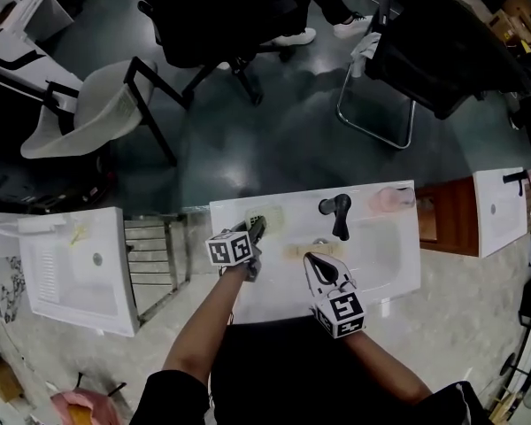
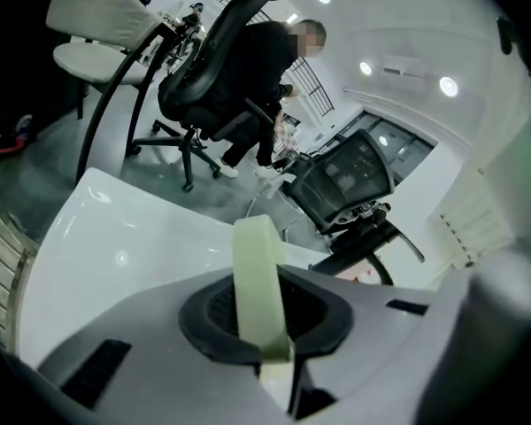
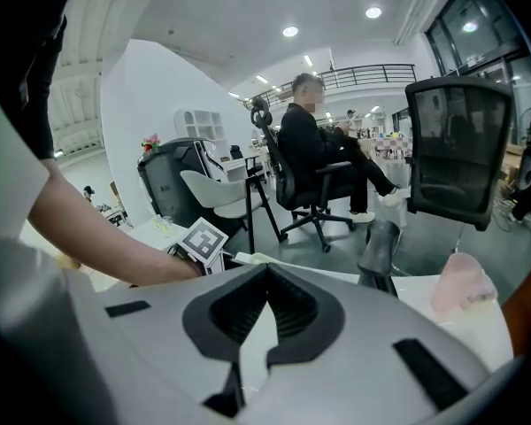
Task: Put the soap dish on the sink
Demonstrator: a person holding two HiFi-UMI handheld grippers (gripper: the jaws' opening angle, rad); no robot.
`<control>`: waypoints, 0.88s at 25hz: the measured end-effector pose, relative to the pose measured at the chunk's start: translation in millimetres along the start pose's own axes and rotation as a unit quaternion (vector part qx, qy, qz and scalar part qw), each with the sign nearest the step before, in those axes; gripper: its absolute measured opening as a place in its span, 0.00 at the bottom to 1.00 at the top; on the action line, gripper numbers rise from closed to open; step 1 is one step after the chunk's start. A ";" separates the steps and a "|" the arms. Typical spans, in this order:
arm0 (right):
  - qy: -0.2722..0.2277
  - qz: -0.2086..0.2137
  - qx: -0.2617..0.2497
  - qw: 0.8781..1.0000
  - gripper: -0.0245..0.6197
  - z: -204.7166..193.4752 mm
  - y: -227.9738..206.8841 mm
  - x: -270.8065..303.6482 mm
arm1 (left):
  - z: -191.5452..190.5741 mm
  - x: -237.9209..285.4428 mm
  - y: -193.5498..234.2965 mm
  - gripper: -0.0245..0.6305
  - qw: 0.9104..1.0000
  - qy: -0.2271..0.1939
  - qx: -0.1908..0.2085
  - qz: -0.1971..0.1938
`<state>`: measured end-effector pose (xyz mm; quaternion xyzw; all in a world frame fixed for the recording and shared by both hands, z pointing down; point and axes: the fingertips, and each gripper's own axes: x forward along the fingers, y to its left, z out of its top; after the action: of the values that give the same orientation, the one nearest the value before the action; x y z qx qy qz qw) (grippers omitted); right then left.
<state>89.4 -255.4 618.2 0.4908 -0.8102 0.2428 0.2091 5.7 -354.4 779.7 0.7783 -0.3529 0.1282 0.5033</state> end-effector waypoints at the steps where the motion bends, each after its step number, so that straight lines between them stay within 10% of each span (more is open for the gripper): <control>1: 0.003 -0.001 0.001 1.000 0.04 -1.8 1.0 0.6 | 1.4 0.2 0.8 0.07 1.000 -0.004 -0.003 0.002; 22: 0.017 0.022 -0.014 1.000 0.04 -13.3 20.8 -7.0 | 7.3 -3.6 23.0 0.26 0.996 -0.009 0.039 0.085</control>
<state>75.1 -234.4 620.8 0.4657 -0.8206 0.2443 0.2237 -13.6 -365.0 790.3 0.7658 -0.4169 0.1769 0.4566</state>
